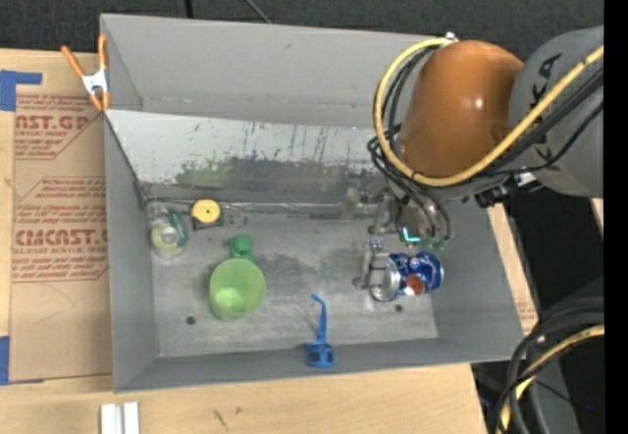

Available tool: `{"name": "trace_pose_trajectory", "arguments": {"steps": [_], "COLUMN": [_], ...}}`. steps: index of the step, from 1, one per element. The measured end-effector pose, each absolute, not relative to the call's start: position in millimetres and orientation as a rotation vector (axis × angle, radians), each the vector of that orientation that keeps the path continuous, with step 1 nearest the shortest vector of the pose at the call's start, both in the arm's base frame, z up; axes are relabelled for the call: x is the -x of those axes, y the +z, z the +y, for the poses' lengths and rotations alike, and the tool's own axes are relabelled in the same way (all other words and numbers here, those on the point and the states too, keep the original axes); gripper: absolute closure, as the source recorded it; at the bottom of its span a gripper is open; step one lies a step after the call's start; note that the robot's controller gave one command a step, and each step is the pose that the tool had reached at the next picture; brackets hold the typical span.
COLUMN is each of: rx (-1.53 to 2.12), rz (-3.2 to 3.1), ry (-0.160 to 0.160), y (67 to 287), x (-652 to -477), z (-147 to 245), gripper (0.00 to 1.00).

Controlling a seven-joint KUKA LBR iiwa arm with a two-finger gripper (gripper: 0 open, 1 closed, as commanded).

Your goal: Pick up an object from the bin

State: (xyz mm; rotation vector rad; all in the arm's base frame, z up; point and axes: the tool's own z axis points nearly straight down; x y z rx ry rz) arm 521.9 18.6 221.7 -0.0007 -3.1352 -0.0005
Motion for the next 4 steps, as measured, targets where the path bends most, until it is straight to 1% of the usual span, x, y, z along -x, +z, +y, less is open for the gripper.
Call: {"name": "trace_pose_trajectory", "arguments": {"steps": [1,2,3,4], "rx": [0.117,-0.050,-0.056,0.024], "rz": [-3.131,-3.142,-3.141,-3.153], "ry": [0.001,0.005,-0.002,0.005], "y": [105,68,70,265], "x": [-502.4,-535.8,-536.4,-552.1], "z": [-49,-136,-132,-147], "gripper": [0.00,0.00,1.00,1.00]}}
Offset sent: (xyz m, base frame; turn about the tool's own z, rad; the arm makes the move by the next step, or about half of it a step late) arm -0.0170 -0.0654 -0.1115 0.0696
